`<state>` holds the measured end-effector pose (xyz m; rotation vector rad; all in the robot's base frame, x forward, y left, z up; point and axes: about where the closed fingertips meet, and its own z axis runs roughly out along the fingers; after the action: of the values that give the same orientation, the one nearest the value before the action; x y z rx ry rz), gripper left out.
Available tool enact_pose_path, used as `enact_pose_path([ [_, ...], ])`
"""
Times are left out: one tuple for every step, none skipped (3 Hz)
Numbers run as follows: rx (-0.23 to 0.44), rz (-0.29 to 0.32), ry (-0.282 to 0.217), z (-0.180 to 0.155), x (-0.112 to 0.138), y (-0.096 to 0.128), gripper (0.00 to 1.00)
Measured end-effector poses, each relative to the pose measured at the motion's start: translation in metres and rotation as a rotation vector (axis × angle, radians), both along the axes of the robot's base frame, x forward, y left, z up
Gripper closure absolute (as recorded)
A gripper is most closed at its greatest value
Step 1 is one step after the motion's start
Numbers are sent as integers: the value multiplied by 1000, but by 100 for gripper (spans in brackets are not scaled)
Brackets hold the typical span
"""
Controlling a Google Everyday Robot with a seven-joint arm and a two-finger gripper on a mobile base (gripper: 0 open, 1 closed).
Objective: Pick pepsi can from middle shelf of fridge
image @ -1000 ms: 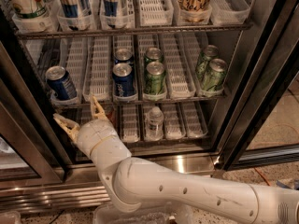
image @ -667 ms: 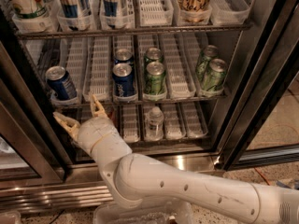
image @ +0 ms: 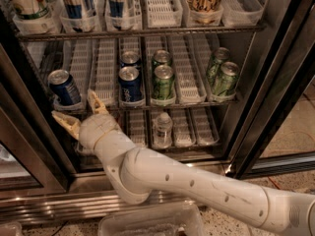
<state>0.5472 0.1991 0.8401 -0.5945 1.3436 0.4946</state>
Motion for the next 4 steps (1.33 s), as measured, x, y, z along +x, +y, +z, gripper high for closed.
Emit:
enact_pose_path([
  [10,19,-6,-3,12,11,29],
  [18,32,-24,-2,24,20,29],
  [17,48,-43,2,33,27,31],
  [13,53,-53,5,43,28,32],
])
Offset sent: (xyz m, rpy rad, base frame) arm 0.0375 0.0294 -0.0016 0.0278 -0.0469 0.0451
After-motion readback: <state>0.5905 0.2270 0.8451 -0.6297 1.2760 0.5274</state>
